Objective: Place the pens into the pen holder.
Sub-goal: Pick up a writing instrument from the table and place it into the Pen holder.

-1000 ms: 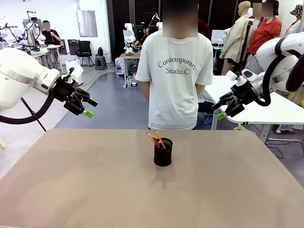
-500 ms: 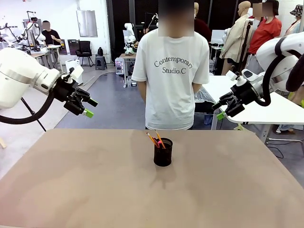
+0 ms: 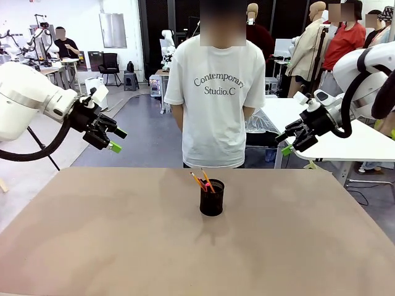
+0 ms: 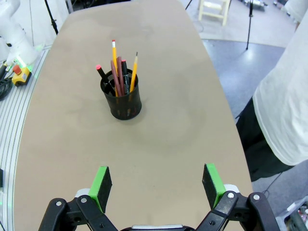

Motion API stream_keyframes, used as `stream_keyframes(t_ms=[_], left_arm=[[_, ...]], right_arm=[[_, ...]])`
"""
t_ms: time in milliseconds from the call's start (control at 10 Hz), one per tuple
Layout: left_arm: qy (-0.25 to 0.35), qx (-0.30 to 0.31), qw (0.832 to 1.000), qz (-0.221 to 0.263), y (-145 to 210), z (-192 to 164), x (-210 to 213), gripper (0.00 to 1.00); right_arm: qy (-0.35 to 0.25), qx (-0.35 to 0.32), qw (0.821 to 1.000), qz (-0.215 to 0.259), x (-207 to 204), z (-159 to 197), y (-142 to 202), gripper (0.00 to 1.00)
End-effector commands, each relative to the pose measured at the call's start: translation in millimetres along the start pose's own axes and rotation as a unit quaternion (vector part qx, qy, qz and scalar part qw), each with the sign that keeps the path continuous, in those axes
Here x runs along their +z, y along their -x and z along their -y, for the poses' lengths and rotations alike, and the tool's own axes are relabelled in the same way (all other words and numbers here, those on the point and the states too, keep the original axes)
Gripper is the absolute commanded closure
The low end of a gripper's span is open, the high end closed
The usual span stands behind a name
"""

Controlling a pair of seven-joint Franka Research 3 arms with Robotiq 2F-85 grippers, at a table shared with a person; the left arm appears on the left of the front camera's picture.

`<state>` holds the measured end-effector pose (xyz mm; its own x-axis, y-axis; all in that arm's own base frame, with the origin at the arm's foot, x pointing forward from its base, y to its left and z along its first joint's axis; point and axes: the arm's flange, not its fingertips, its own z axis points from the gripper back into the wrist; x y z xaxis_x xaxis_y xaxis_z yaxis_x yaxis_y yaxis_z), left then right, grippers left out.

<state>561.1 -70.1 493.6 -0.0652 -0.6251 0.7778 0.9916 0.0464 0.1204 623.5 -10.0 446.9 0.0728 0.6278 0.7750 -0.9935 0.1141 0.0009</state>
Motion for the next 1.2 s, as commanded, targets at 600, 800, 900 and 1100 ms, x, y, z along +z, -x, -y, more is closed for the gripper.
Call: stream_keyframes(t_ms=[600, 800, 900, 1100], left_arm=[[0.002, 0.000, 1.000, 0.000, -0.6, 1.2, 1.6, 0.00], [0.002, 0.000, 1.000, 0.000, -0.6, 1.2, 1.6, 0.00], [0.002, 0.000, 1.000, 0.000, -0.6, 1.2, 1.6, 0.00], [0.002, 0.000, 1.000, 0.000, -0.6, 1.2, 1.6, 0.00]], right_arm=[[0.005, 0.002, 1.000, 0.003, 0.2, 0.7, -2.9, 0.00], [0.005, 0.002, 1.000, 0.003, 0.2, 0.7, -2.9, 0.00], [0.005, 0.002, 1.000, 0.003, 0.2, 0.7, -2.9, 0.00], [0.005, 0.002, 1.000, 0.003, 0.2, 0.7, -2.9, 0.00]])
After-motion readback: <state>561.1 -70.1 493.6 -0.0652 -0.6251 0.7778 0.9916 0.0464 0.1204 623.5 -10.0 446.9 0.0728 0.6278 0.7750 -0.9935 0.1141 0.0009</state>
